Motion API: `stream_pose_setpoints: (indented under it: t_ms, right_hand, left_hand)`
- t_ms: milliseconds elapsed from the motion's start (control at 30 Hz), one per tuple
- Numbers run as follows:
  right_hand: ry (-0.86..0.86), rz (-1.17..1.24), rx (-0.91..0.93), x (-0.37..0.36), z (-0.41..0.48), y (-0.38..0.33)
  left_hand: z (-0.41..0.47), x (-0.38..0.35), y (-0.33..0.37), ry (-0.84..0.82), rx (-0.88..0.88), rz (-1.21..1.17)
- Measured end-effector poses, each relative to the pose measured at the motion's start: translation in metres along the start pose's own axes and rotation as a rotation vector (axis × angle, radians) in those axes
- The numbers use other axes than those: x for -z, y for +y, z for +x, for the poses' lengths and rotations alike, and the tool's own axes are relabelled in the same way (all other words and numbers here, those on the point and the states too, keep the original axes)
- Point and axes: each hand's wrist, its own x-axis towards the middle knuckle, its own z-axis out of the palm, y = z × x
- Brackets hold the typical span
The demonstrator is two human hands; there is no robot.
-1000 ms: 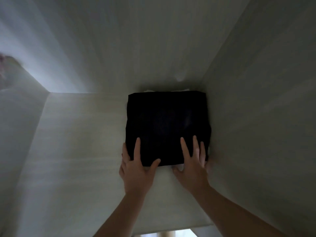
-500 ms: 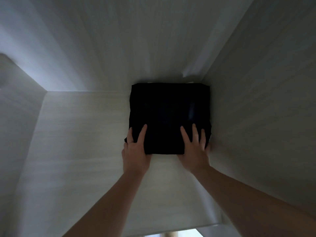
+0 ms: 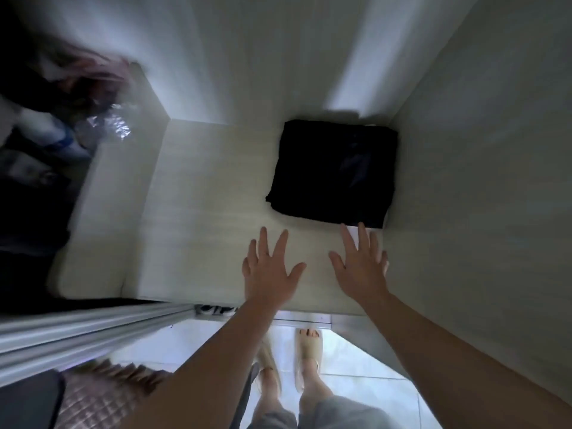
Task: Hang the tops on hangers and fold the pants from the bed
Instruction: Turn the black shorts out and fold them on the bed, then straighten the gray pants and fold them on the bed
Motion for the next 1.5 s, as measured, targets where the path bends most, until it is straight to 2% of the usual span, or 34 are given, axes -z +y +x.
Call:
stream_pose_setpoints:
  t_ms: [433, 600, 900, 1067, 1300, 1500]
  right_hand:
    - [-0.010, 0.159, 0.167, 0.009, -0.138, -0.015]
    - [-0.049, 0.183, 0.369, 0.021, -0.161, -0.002]
    - [-0.163, 0.217, 0.724, 0.048, -0.203, 0.016]
    - [-0.247, 0.364, 0.940, 0.063, -0.243, 0.009]
    - [-0.346, 0.430, 1.207, 0.060, -0.302, -0.027]
    - [-0.627, 0.302, 1.283, 0.017, -0.347, -0.042]
  left_hand:
    - [-0.125, 0.033, -0.022, 0.132, 0.065, 0.015]
    - [-0.175, 0.043, -0.015, 0.245, 0.111, 0.016]
    - [-0.278, 0.021, 0.017, 0.485, 0.268, -0.134]
    - [-0.345, 0.000, 0.024, 0.669, 0.323, -0.143]
    - [-0.447, -0.028, 0.012, 0.997, 0.598, -0.108]
    - [-0.519, -0.065, 0.001, 1.169, 0.893, -0.191]
